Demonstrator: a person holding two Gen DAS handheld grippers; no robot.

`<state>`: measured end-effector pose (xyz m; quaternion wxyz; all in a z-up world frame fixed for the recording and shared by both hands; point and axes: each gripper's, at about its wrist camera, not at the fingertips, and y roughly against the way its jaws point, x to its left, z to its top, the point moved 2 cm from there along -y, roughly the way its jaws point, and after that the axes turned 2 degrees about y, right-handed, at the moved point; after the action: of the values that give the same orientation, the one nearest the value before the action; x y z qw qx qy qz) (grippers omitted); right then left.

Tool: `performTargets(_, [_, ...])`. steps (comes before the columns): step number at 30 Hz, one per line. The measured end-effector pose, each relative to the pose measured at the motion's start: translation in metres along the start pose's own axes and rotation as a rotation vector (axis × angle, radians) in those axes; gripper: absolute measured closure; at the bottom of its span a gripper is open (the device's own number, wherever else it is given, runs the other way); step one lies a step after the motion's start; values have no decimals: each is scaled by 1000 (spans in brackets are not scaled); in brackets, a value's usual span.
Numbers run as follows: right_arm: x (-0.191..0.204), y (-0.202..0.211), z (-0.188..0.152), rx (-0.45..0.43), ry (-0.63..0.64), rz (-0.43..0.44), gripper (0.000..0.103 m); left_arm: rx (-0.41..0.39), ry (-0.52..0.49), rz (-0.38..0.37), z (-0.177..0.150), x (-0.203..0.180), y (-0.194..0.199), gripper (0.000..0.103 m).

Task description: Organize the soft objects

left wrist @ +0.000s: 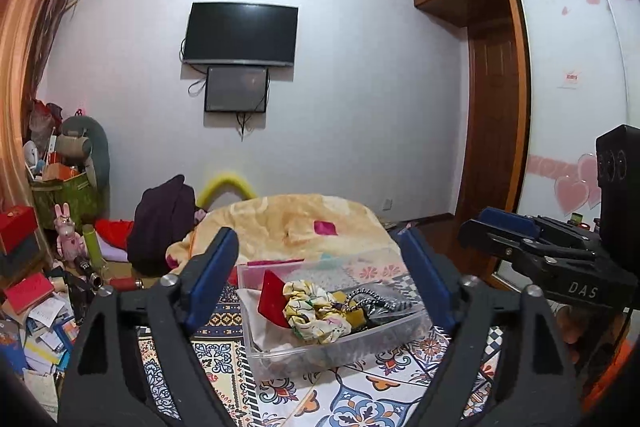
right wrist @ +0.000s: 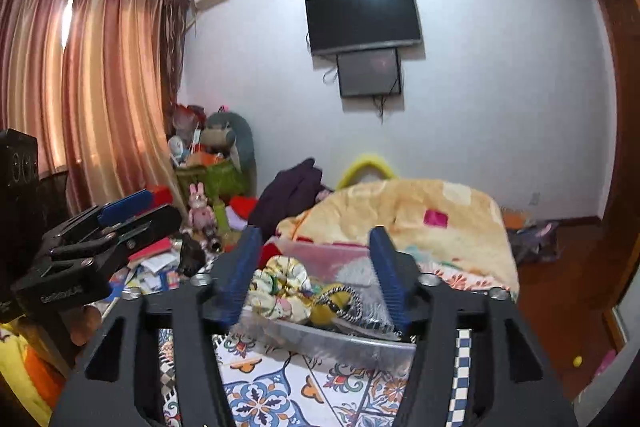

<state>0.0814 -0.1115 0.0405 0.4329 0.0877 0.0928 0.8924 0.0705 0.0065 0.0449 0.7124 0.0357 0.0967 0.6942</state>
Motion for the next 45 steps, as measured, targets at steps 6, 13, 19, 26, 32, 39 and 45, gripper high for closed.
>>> performTargets(6, [2, 6, 1, -50, 1, -37, 18, -25, -12, 5, 0, -3, 12, 2])
performTargets(13, [2, 10, 0, -81, 9, -71, 4, -10, 8, 9, -1, -1, 11, 1])
performTargets(19, [2, 14, -2, -90, 11, -73, 3, -5, 15, 13, -3, 0, 13, 0])
performTargets(26, [3, 16, -5, -93, 10, -75, 0, -1, 7, 16, -5, -2, 12, 0])
performTargets(32, [1, 16, -5, -90, 2, -81, 0, -2, 0, 18, -5, -3, 12, 0])
performTargets(39, [-5, 16, -6, -78, -22, -80, 0, 3, 0, 15, -6, -4, 12, 0])
performTargets(45, [-7, 17, -6, -76, -30, -85, 0, 6, -6, 9, -5, -6, 12, 0])
